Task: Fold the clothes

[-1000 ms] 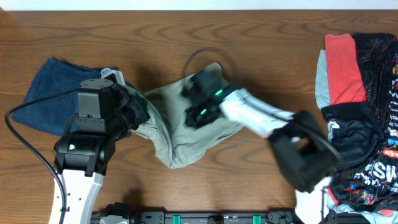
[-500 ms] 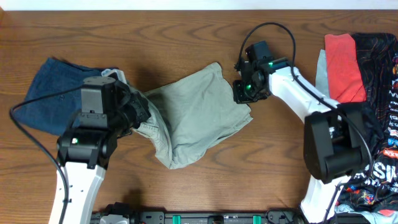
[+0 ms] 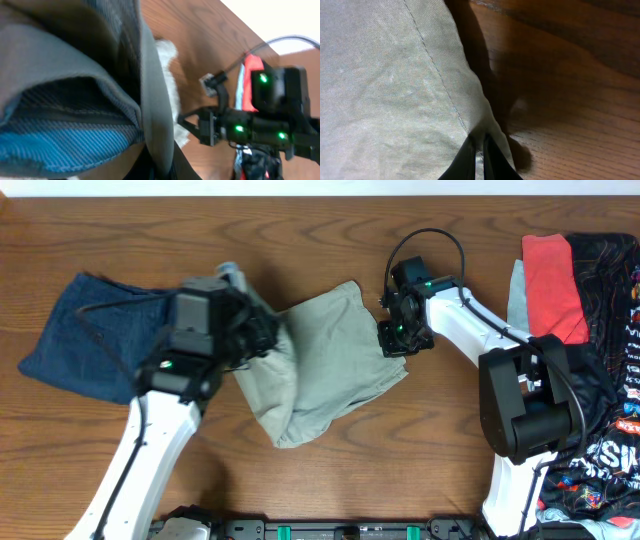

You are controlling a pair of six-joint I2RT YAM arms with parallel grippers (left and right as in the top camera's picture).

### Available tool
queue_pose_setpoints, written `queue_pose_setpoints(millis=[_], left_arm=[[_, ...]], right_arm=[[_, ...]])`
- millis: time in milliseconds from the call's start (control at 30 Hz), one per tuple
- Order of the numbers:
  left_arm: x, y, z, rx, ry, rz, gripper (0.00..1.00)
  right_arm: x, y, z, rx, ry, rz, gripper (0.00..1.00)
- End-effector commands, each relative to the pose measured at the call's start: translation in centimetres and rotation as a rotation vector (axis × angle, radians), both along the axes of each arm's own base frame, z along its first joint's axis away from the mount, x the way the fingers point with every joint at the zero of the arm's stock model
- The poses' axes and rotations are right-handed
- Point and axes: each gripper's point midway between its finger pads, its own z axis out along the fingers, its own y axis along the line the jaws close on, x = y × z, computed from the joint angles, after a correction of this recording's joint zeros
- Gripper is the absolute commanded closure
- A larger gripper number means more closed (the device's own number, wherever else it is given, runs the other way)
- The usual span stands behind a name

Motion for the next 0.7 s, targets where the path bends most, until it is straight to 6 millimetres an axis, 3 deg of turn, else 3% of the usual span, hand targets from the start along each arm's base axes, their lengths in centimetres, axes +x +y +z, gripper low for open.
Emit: queue_pose_setpoints(millis=[0, 200, 267, 300, 333, 400, 500, 667], left_arm=[[0.7, -3.2, 0.9, -0.047, -0.03, -0.065, 0.94], [1.8, -7.7, -0.2, -0.114, -0.03, -0.107, 0.93], [2.0, -8.9, -0.5, -0.121, -0.041, -0.128, 0.63], [2.1, -9.1, -0.5, -0.122, -0.045, -0.132, 0.46], [2.3, -9.2, -0.7, -0.123, -0.047, -0.132, 0.38], [2.7, -8.8, -0.7, -0.114, -0.057, -0.127, 0.36], [3.2, -7.7, -0.9, -0.077, -0.081, -0.133, 0.36], [3.7, -3.9, -3.0, 0.055, -0.054, -0.089, 0.37]], right_arm=[[-1.4, -1.0, -2.5, -0.075, 0.062, 0.023, 0.94], [-1.7, -1.0, -2.5, -0.079, 0.075, 0.024, 0.93], [-1.8, -1.1, -2.5, -0.08, 0.079, 0.024, 0.85], [-1.9, -1.1, -2.5, -0.082, 0.084, 0.024, 0.75], [-2.1, -1.2, -2.5, -0.084, 0.09, 0.025, 0.66], [-2.3, -1.3, -2.5, -0.088, 0.101, 0.022, 0.59], [-2.2, -2.5, -1.8, -0.116, 0.101, -0.016, 0.57], [-0.6, -6.4, 1.8, -0.194, 0.03, -0.157, 0.57]])
